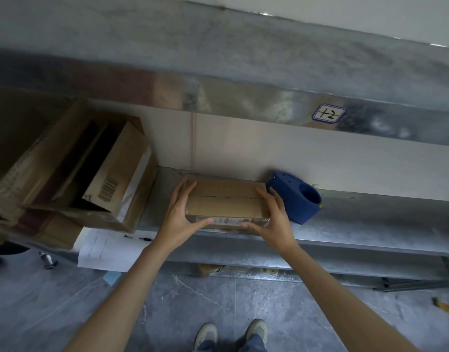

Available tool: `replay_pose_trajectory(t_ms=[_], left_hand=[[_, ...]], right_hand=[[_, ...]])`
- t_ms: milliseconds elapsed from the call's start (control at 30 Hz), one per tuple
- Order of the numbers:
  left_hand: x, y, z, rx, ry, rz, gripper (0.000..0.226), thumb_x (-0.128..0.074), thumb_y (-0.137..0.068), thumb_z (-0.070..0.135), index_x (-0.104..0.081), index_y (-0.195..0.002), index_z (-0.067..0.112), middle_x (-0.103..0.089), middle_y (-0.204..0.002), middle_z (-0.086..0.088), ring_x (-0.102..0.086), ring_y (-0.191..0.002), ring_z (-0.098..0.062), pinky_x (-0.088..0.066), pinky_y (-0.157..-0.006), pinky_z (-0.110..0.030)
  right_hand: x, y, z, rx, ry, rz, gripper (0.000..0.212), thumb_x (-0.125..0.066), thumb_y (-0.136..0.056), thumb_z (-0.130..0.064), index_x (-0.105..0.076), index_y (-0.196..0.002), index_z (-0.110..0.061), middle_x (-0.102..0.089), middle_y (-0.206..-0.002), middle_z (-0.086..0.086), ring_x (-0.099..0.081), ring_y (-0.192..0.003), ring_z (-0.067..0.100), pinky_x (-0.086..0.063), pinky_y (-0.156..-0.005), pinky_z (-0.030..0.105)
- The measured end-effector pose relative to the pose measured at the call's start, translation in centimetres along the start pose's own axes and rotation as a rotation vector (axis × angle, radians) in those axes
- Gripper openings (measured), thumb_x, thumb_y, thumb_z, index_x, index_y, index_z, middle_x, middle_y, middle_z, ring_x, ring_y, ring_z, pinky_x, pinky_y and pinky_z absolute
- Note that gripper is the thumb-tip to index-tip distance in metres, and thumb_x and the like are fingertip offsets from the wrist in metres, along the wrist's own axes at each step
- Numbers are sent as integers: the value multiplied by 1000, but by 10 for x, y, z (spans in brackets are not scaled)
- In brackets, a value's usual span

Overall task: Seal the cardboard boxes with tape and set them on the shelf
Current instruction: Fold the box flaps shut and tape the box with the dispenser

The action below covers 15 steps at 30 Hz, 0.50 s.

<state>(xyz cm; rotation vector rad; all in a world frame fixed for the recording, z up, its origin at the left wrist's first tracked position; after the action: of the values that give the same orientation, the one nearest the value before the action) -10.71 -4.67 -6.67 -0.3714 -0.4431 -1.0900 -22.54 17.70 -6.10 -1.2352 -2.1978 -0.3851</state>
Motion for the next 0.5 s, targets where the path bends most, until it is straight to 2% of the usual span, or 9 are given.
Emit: replay_pose_trajectory(t_ms=[67,167,233,333,500], left_hand=[[8,4,-4,4,-3,-15,99,-81,-71,49,-29,-154,33,-6,-164,19,-10,-150,-2,-20,-118,-30],[21,10,-7,-1,-75,-35,96,-74,-75,55,-25,-155,34,-17,-163,15,-16,-149,-4,-24,-120,-35],[30,15,-6,-28,-153,-32,90,-69,-79,56,-27,-155,32,-24,-162,12,-22,-146,-5,-27,-118,-33],[36,20,-5,-80,-336,-20,82,-67,-86,55,-31,-154,27,-32,-160,6,-33,-144,-17,-33,-115,-40],[38,24,-2,-94,-533,-9,72,-63,-93,47,-33,-154,24,-36,-158,2,-37,-143,-23,-30,-114,-42]], right_hand=[[-4,7,3,-20,-31,-30,100,-82,-62,-50,-33,-148,-35,-31,-155,0,-31,-140,9,-33,-115,34],[-7,12,7,-33,-63,-28,102,-83,-63,-48,-29,-149,-36,-39,-151,-6,-36,-138,9,-38,-113,39],[-8,12,7,-41,-70,-12,102,-83,-65,-46,-28,-150,-36,-39,-151,-9,-36,-138,9,-39,-112,39],[-10,9,3,-14,-26,-13,97,-84,-70,-40,-29,-150,-37,-42,-150,-7,-39,-135,10,-43,-107,37],[-8,5,1,23,9,31,78,-83,-76,-28,-41,-143,-31,-52,-137,-2,-50,-123,14,-47,-102,40]])
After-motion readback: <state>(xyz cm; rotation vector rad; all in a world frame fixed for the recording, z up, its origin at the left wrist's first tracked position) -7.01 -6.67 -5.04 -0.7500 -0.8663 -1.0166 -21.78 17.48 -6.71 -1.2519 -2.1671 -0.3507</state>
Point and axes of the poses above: each hand's wrist, its own y-axis away from the middle knuckle, its own x-axis out of the back of the hand, z = x × y, the point moved 6 cm from there along -y, towards the middle knuckle
